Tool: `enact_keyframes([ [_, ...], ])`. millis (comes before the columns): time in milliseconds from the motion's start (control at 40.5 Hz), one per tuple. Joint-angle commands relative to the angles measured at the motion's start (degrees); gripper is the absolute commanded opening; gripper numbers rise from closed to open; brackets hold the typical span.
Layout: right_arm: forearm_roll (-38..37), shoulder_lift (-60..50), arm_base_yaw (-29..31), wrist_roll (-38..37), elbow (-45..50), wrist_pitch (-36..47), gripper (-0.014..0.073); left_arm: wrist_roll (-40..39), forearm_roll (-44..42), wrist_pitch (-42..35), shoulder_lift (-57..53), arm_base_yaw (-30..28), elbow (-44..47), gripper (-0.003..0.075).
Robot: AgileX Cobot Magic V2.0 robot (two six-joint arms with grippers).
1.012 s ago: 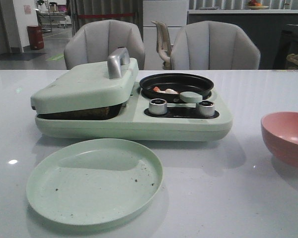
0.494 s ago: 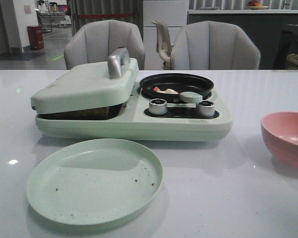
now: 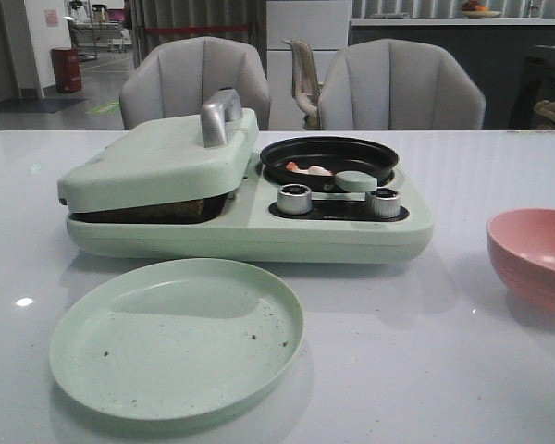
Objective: Make breakfast with bread and shrimp
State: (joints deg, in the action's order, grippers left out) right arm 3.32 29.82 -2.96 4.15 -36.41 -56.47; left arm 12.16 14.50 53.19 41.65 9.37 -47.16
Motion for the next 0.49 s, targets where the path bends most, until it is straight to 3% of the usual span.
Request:
enact_keyframes([
  [0, -0.24, 0.13, -0.07, -0.15, -1.49, 3.88, 0.0043, -0.92, 0.70, -3.71, -0.14, 0.42, -1.61, 0.0102],
  [469, -0.19, 0.13, -0.07, -0.15, -1.49, 3.70, 0.0043, -0.92, 0.70, -3.71, -0.14, 0.42, -1.61, 0.0102],
])
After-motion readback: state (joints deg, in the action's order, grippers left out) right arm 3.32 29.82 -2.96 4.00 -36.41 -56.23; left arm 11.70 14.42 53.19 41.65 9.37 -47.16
